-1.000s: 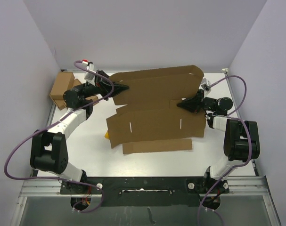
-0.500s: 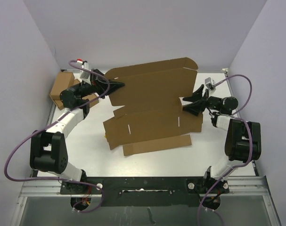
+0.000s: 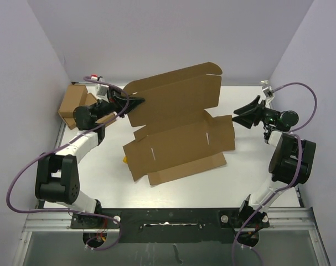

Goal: Fold the paper box

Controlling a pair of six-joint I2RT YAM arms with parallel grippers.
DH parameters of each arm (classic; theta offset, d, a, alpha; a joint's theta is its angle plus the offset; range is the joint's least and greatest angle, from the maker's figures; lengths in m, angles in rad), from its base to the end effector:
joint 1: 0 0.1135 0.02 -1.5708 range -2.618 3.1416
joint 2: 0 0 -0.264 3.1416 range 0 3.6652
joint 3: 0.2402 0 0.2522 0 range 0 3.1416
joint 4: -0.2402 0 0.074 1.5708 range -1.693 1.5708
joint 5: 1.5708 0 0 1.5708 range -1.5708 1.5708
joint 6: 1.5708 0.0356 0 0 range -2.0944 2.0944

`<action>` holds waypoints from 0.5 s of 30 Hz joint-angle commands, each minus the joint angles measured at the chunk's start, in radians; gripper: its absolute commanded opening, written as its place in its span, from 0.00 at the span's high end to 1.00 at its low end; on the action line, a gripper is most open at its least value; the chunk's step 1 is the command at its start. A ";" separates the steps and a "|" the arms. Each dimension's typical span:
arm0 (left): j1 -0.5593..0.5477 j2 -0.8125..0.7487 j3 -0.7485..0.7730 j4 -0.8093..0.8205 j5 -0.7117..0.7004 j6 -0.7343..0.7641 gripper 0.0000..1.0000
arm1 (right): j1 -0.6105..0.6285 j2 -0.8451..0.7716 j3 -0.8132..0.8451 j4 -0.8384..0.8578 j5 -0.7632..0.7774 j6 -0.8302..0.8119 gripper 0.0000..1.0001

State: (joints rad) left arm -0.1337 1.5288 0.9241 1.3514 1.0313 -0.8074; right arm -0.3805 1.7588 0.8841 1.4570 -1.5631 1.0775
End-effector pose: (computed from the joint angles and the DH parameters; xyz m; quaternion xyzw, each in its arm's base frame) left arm 0.3054 -0.0719 0.3500 0.3113 0.4782 -0.5374 0.6210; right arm 0.3238 -0.0912 0.2642 -0.2382 0.6642 0.5274 0.4732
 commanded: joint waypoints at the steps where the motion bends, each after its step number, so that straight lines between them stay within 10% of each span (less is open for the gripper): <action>1: 0.005 -0.076 0.009 -0.031 -0.088 0.055 1.00 | 0.014 -0.035 0.097 0.035 0.034 0.239 0.33; 4: -0.003 -0.121 0.015 -0.190 -0.121 0.140 1.00 | -0.002 -0.127 0.131 -0.346 0.154 0.068 0.37; 8: -0.043 -0.190 0.038 -0.465 -0.177 0.294 1.00 | 0.092 -0.301 0.307 -1.575 0.512 -0.936 0.27; 15: -0.131 -0.273 0.049 -0.736 -0.294 0.480 1.00 | 0.150 -0.396 0.279 -1.995 0.608 -1.395 0.28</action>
State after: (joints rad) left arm -0.2173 1.3361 0.9279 0.7998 0.8413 -0.4854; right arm -0.2283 1.4002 1.1835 -0.0235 -1.0729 0.1570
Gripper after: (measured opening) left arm 0.015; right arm 0.727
